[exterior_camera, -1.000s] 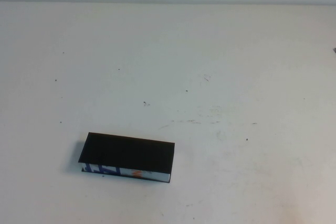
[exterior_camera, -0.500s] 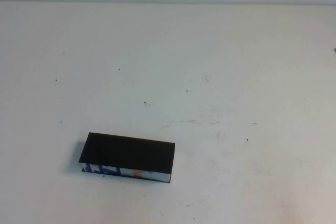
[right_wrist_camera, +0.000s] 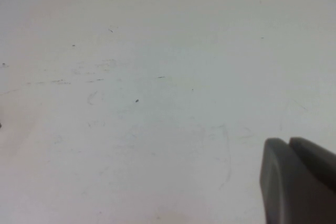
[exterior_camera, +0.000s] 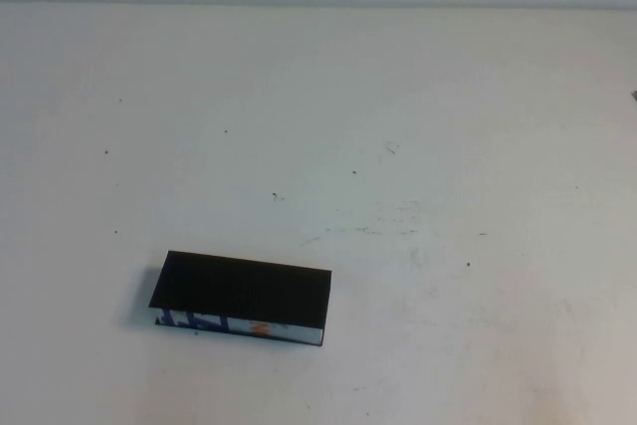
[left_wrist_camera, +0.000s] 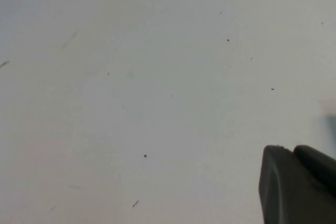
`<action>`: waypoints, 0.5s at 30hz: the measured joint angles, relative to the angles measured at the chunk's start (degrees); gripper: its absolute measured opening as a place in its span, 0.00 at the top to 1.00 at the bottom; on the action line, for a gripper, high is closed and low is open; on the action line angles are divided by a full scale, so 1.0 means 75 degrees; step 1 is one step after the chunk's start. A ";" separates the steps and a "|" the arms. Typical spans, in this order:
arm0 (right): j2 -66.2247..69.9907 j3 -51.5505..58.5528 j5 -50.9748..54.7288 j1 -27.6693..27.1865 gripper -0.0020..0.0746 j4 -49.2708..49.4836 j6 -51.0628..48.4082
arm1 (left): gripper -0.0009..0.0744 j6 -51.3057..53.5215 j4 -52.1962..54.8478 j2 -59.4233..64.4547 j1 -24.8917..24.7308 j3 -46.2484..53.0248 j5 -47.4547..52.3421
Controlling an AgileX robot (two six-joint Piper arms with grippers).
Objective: Return glasses to glasses case
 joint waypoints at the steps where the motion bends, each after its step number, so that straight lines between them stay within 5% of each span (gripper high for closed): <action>1: 0.0000 0.0000 0.0000 0.0000 0.99 0.0012 0.0000 | 0.99 -0.0137 0.0146 -0.0030 0.0000 0.0000 0.0054; 15: -0.0005 0.0000 0.0000 0.0000 0.99 0.0124 -0.0015 | 0.99 -0.0391 0.0377 -0.0030 -0.0358 0.0000 0.0192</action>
